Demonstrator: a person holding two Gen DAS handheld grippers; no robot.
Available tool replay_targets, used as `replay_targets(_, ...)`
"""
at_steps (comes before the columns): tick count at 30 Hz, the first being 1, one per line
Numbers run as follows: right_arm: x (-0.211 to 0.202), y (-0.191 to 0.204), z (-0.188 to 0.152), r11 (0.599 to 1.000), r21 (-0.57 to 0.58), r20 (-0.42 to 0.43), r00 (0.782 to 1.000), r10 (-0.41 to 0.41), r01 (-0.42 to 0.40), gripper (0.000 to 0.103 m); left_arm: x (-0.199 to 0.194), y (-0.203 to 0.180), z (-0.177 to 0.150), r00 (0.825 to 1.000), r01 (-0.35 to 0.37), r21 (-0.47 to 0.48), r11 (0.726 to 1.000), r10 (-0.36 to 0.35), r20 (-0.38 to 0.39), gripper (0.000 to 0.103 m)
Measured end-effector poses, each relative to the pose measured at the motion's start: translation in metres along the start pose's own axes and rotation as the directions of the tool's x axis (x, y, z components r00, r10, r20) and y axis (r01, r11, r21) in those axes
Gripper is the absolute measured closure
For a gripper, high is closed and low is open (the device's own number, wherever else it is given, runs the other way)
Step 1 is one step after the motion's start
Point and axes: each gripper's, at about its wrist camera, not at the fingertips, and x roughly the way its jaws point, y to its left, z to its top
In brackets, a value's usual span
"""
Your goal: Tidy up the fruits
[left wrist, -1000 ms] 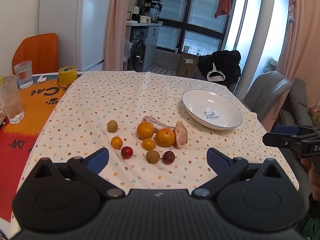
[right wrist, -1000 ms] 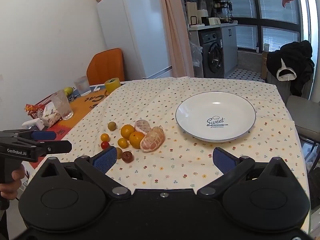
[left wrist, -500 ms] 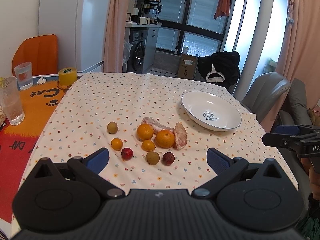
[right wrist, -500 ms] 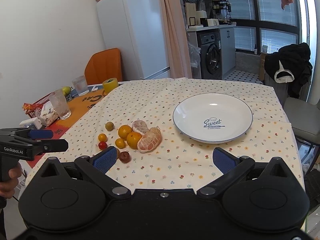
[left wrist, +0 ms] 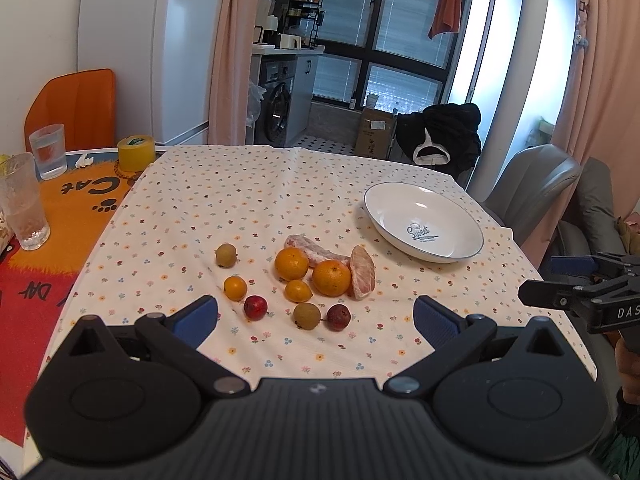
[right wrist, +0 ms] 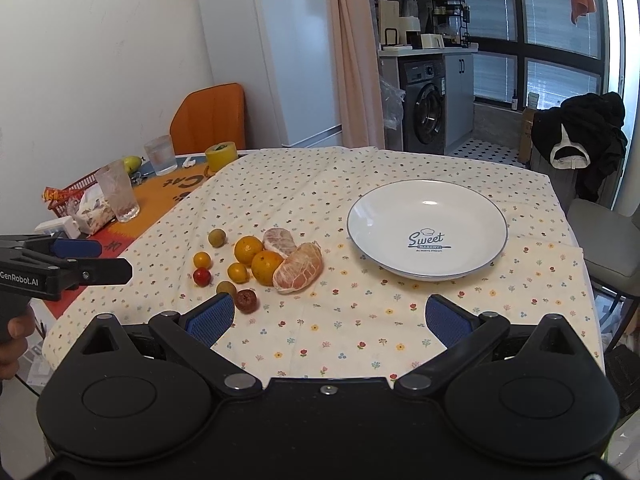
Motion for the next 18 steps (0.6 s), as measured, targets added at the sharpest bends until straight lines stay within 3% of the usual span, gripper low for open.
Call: replay_targets(18, -0.0005, 0.0014, -0.0008, 1.000, -0.019, 0.002, 1.000, -0.004, 0.004, 0.000, 0.0004, 0.0050, -0.0005, 1.000, -0.001, -0.002, 1.000, 0.001, 0.000, 0.000)
